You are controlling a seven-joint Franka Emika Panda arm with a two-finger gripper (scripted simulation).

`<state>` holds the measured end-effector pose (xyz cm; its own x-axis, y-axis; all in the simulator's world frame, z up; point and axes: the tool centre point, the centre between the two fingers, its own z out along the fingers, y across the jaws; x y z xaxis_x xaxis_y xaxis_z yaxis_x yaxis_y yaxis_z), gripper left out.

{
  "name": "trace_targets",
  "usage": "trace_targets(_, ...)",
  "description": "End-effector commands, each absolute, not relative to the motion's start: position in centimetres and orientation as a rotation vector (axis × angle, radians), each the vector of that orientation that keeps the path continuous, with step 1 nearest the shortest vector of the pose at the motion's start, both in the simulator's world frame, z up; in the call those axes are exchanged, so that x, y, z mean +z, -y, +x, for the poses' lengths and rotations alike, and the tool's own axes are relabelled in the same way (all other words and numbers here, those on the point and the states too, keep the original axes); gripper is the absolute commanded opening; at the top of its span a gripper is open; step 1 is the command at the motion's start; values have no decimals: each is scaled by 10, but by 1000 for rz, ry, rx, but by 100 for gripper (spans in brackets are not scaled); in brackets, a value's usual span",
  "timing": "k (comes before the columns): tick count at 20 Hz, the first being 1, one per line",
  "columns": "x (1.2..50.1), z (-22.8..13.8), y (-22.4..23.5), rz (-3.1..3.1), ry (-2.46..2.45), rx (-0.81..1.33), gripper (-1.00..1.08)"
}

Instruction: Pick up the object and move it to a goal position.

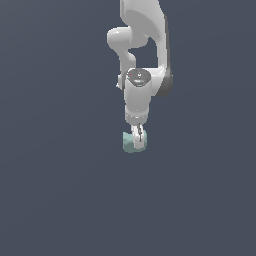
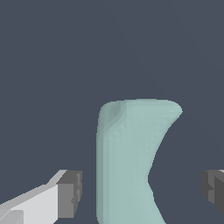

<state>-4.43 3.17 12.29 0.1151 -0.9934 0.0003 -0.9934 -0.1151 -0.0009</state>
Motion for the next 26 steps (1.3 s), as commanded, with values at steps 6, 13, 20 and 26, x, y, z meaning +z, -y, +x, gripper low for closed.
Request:
trace_targets(6, 94, -45, -32, -2343, -2093, -1, 100)
trace_targets(13, 92, -44, -32, -2343, -2093, 0, -100)
trace_targets(20, 92, -44, -32, -2342, -2092, -2, -100)
trace_targets(26, 101, -46, -30, -2342, -2092, -2, -100)
